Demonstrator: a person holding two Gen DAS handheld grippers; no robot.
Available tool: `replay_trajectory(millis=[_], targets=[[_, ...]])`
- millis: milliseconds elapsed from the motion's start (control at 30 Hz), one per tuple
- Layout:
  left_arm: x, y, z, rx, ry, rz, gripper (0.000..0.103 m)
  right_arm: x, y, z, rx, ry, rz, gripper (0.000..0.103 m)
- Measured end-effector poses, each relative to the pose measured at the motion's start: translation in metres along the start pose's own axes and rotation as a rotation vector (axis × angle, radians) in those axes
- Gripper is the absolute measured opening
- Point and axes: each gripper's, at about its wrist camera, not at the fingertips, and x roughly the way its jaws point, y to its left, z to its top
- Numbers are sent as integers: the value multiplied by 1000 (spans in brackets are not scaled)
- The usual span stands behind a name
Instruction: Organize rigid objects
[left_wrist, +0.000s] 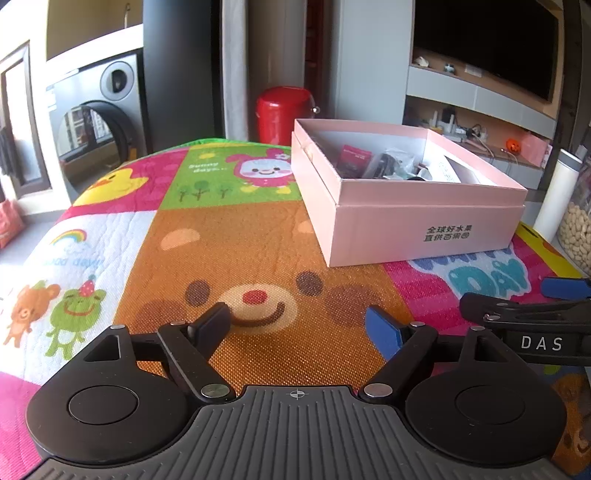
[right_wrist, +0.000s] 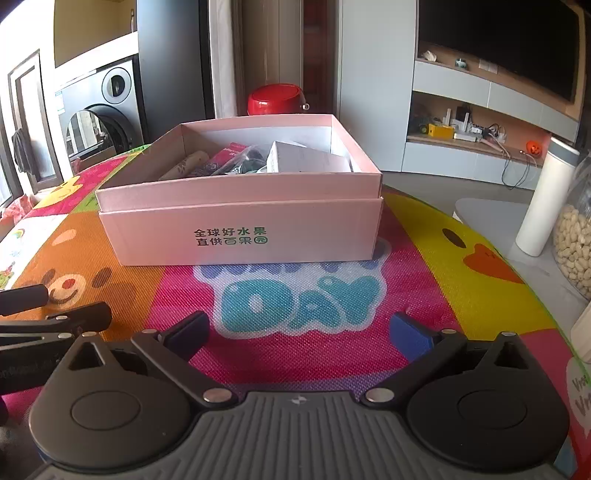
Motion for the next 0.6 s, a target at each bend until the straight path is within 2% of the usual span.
replay_trajectory(millis=[600], targets=[[4,-3,2,5,-2,24,87,0,1,0,-1,0,-1,103]])
